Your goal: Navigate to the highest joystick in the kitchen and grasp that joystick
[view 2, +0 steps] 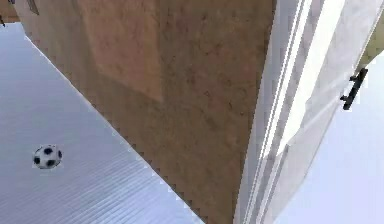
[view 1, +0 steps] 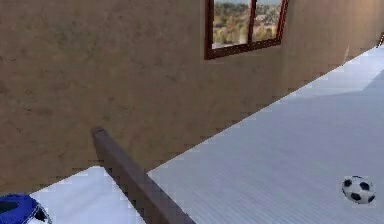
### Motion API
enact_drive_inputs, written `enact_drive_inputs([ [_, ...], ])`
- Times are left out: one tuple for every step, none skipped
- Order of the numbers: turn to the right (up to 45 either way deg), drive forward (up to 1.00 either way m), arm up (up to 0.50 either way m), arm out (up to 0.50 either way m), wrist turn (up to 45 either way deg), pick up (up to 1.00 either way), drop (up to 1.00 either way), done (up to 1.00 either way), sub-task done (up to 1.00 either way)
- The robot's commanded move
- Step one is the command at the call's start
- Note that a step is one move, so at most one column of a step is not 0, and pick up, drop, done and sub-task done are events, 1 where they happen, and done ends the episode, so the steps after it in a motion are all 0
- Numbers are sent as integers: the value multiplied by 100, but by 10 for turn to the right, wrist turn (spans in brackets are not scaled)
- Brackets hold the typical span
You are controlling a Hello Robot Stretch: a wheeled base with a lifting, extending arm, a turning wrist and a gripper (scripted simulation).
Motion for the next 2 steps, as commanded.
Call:
enact_drive_inputs([
  [390,0,0,0,0,0,0,0,0],
  [0,40,0,0,0,0,0,0,0],
])
